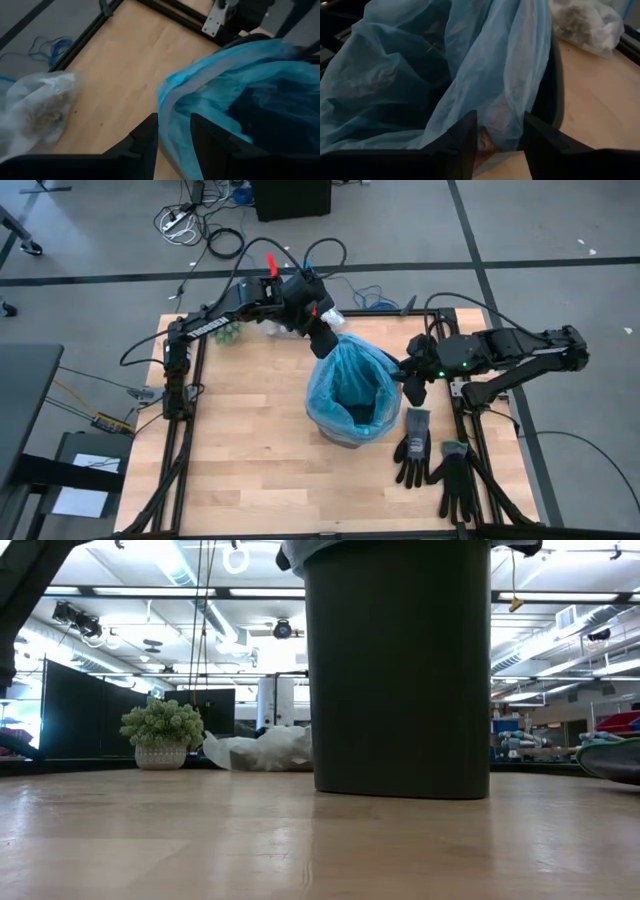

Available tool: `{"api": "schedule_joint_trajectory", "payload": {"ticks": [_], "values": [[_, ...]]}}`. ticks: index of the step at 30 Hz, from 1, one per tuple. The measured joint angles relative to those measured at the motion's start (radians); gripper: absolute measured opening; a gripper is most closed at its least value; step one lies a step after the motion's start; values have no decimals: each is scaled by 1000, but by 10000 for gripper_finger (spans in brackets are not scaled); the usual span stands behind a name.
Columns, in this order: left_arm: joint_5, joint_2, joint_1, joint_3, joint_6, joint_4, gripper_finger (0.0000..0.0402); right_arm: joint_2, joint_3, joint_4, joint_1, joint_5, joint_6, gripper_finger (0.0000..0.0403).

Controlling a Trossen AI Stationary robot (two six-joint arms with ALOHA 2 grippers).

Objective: Place trash/remove bag and relplace
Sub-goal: Insert the new blue trash bag into the trash bin

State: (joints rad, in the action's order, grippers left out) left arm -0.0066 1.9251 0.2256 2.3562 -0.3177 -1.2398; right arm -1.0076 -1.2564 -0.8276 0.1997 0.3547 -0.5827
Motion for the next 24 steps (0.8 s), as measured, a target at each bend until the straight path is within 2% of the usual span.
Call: {"api": "schedule_joint_trajectory", "payload": {"ticks": [6,16,18,24], "values": [[41,7,-3,0,57,18,124,0,0,-5,-22,0,8,92],[30,67,12,-6,104,-16,120,1,0,-10,-34,-10,19,19],[23,71,22,-6,108,-9,113,1,0,-22,-34,-12,19,5],[11,84,43,-6,107,38,70,2,0,-59,-39,-9,6,1]]}}
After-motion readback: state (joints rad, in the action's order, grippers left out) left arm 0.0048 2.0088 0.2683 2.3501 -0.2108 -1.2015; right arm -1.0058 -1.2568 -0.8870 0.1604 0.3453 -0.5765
